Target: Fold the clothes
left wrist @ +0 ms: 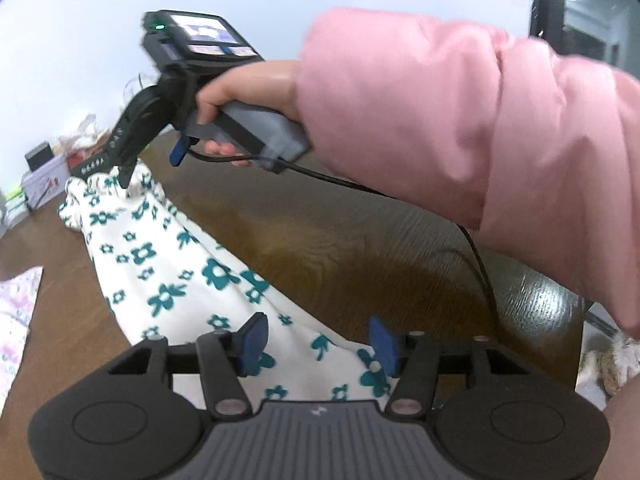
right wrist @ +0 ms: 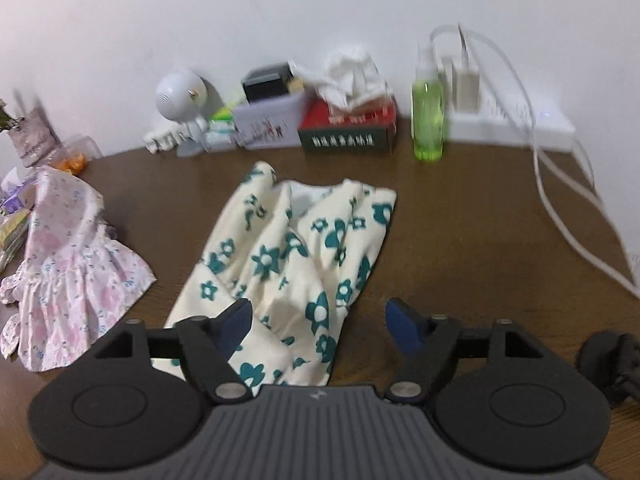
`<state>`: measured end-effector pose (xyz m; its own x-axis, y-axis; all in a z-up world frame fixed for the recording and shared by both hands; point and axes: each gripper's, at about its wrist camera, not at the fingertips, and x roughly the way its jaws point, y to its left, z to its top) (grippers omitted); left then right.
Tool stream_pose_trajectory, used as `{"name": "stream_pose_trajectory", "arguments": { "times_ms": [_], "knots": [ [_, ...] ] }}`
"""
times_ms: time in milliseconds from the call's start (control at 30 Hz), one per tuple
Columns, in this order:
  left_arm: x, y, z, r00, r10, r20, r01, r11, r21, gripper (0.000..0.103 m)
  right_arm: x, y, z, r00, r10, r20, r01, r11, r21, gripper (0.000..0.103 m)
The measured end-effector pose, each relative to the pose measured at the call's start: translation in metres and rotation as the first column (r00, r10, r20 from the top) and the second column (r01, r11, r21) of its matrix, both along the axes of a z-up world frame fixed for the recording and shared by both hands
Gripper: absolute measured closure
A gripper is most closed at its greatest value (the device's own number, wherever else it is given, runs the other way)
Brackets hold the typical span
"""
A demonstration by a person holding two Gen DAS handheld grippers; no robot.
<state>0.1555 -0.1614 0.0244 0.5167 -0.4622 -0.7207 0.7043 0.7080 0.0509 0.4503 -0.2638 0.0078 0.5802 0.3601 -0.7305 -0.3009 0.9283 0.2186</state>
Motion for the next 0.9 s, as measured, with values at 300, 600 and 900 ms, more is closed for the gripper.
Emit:
{"name": "stream_pose_trajectory", "arguments": {
  "times_ms": [300,600,900],
  "knots": [
    [-0.017,-0.036,-0.016,1.000,0.003,-0.011,-0.001,0.981,0.192,0.048,0.016,0.005,-0.021,0.999,-0.018,-0.050,0.020,0.999,0.039,0.040],
    [-0.019,-0.036,-0.015,0.998,-0.055,-0.015,0.057,0.954,0.295,0.090,0.012,-0.006,-0.017,0.996,-0.063,-0.064,0.069,0.994,0.090,0.093],
    [-0.047,0.037,-0.015,0.996,-0.082,0.021,0.060,0.860,0.507,0.095,-0.040,-0.057,-0.005,0.989,-0.123,-0.078,0.125,0.992,0.015,0.094]
  ]
}}
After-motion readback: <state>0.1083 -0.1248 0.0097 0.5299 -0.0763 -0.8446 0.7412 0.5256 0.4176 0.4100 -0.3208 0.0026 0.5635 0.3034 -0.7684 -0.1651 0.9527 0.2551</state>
